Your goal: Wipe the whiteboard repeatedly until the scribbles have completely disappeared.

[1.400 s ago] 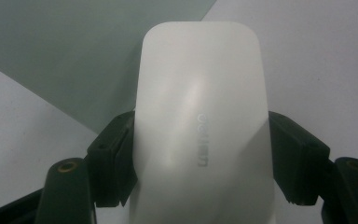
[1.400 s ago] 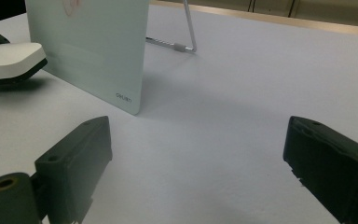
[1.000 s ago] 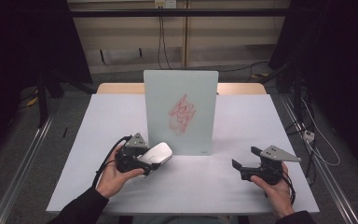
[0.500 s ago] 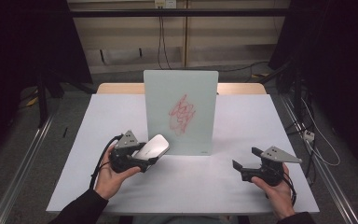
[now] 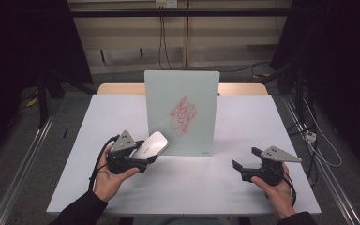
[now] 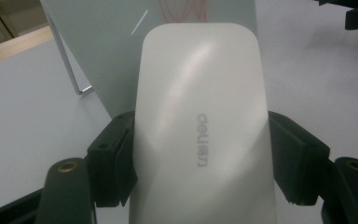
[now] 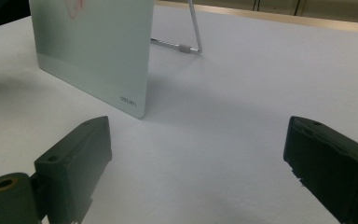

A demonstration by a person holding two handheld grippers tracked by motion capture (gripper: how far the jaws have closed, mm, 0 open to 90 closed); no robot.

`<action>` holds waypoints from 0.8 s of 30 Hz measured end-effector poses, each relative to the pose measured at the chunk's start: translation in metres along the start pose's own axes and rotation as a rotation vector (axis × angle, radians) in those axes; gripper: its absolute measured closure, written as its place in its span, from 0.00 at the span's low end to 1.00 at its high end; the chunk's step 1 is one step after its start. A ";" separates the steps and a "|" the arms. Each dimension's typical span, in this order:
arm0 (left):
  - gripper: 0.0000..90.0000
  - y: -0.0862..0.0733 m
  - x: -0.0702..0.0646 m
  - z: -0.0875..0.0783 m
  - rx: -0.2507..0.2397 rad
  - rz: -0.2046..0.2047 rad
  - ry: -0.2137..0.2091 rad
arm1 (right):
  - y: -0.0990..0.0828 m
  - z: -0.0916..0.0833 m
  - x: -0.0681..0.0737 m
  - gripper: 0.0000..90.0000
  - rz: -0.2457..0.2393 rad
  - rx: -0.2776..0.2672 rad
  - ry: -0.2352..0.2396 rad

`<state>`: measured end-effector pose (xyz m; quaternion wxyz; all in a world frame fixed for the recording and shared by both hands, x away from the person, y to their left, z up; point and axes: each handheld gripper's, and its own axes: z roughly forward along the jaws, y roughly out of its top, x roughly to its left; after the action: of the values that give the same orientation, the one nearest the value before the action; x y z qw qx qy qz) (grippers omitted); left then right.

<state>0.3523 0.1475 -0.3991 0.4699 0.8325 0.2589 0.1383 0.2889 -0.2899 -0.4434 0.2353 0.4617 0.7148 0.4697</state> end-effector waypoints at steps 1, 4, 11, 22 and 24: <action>0.34 0.000 -0.001 0.000 -0.010 0.003 -0.006 | 0.000 0.000 0.000 0.08 0.004 0.001 0.000; 0.34 0.002 -0.004 0.000 -0.018 0.013 -0.001 | 0.000 0.000 -0.001 0.08 0.004 -0.004 -0.005; 0.34 0.009 -0.009 0.001 -0.041 0.055 0.041 | 0.000 -0.002 0.000 0.08 -0.006 -0.006 0.004; 0.34 0.049 -0.014 0.003 -0.116 0.135 0.097 | 0.000 -0.003 0.000 0.08 -0.008 -0.010 0.003; 0.34 0.057 -0.012 0.005 -0.115 0.155 0.106 | 0.000 -0.003 0.000 0.08 -0.001 -0.012 0.006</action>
<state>0.3613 0.1133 -0.3529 0.4905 0.8132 0.2098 0.2326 0.2863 -0.2915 -0.4421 0.2365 0.4584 0.7129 0.4751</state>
